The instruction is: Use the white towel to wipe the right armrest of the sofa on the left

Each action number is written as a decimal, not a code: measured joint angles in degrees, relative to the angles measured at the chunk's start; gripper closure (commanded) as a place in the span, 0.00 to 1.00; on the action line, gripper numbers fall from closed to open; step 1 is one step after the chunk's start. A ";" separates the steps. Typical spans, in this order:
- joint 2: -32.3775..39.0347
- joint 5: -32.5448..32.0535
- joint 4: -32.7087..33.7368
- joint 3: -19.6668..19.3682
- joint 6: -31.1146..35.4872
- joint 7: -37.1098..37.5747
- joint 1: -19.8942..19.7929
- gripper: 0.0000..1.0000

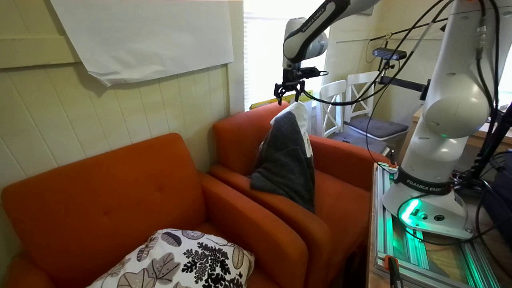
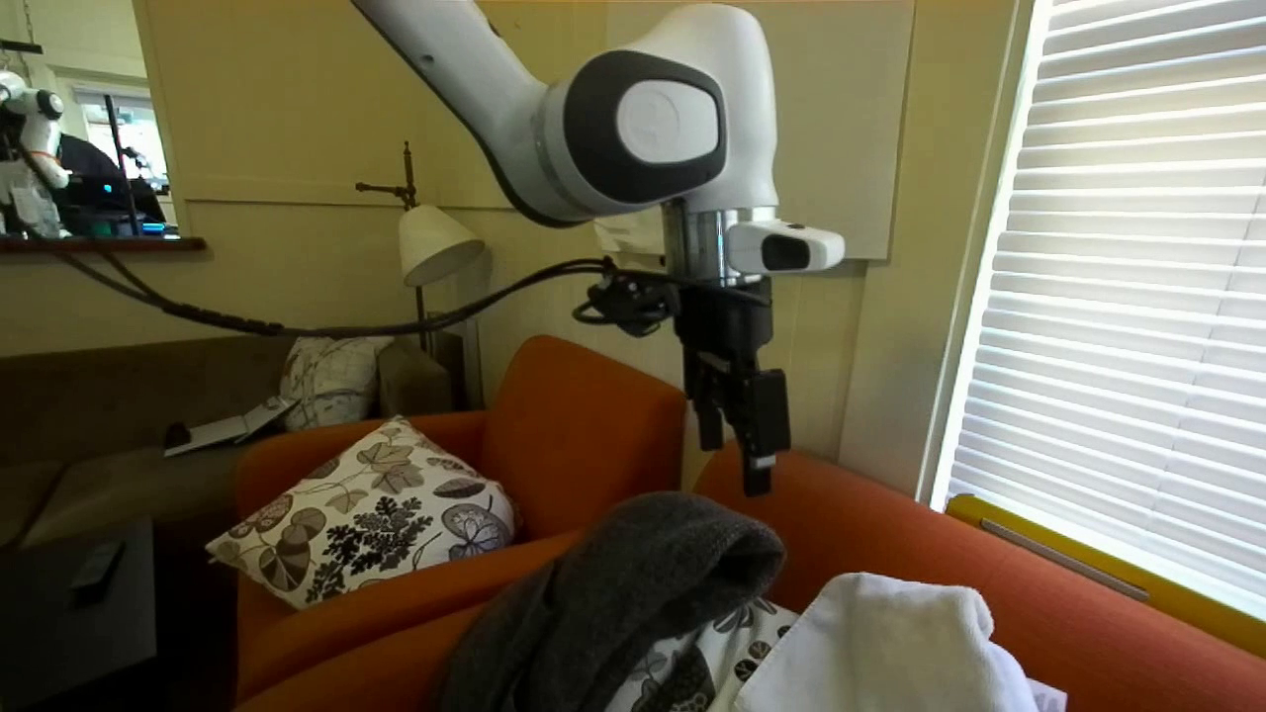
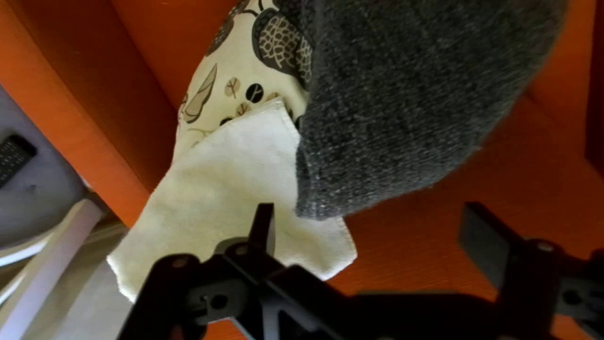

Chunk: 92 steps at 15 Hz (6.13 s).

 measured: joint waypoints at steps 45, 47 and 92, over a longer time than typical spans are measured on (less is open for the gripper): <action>34.57 2.08 32.31 -12.07 -7.88 63.03 1.21 0.92; 33.47 2.11 32.91 -10.93 -10.97 60.90 0.01 0.99; 16.22 4.77 19.63 13.32 -18.56 -6.99 11.34 0.97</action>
